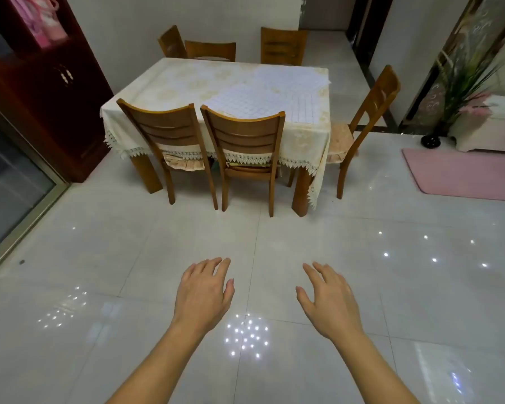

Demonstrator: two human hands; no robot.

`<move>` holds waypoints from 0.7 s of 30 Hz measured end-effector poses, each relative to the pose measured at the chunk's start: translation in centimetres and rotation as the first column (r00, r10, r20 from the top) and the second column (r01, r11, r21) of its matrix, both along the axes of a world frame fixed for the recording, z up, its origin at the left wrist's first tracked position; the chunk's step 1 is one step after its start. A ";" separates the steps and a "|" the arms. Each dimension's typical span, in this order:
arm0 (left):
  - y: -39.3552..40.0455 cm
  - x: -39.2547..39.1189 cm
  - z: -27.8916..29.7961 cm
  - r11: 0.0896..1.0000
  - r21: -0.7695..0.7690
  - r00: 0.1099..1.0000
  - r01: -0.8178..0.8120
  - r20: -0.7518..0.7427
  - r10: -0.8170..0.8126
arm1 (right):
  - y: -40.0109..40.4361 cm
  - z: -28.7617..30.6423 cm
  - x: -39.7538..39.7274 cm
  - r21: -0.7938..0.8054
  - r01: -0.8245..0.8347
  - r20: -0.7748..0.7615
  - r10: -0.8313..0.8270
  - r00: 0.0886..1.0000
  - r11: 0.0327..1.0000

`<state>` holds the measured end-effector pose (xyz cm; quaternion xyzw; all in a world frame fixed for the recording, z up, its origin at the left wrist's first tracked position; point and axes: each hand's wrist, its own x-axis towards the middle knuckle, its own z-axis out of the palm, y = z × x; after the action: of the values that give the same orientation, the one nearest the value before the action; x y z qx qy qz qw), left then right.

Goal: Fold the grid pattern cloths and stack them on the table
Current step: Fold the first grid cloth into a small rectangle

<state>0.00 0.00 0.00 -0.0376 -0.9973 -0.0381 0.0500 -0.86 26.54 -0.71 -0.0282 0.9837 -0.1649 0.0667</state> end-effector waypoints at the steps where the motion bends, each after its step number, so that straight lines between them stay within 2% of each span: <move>1: 0.3 -0.2 0.0 1.000 0.015 1.000 0.003 0.018 -0.003 | 0.4 -0.1 -0.2 -0.006 -0.004 0.006 0.004 1.000 1.000; 12: 1.0 -4.0 -0.3 1.000 0.015 0.999 -0.017 0.051 0.016 | 0.6 -1.8 -4.5 -0.021 -0.031 0.037 0.031 0.999 0.999; 21: -1.2 -15.2 -0.9 1.000 0.003 0.999 -0.009 0.052 0.009 | -1.8 -1.8 -14.9 -0.011 -0.005 0.018 0.005 1.000 1.000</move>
<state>-15.23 -1.24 -0.85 -0.0319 -0.9984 -0.0404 0.0243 -15.72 24.79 -2.53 -0.0296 0.9821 -0.1702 0.0758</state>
